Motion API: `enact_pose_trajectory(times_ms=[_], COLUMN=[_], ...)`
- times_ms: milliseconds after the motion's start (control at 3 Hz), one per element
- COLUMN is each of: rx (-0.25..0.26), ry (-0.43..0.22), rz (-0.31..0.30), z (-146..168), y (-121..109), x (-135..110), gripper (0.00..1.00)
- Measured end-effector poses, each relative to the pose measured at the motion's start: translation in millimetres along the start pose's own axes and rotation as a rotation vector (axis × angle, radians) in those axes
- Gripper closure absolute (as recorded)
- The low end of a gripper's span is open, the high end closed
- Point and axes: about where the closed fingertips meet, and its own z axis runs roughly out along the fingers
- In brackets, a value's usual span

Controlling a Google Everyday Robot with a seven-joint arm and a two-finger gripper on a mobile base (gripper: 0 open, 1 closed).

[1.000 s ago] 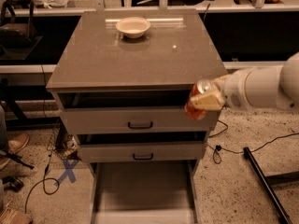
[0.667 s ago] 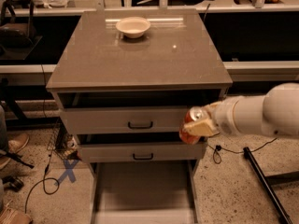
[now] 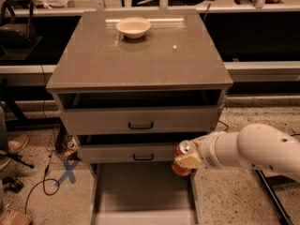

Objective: Place coke can into bottom drawer

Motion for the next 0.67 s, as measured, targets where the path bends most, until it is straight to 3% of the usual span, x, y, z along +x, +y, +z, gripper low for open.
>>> enact_pose_trajectory(times_ms=[333, 667], rx=[-0.003, -0.007], ry=[0.001, 0.027], rz=[-0.004, 0.021], z=[0, 24], y=[1, 1], x=[0, 13], gripper=[1.0, 1.0])
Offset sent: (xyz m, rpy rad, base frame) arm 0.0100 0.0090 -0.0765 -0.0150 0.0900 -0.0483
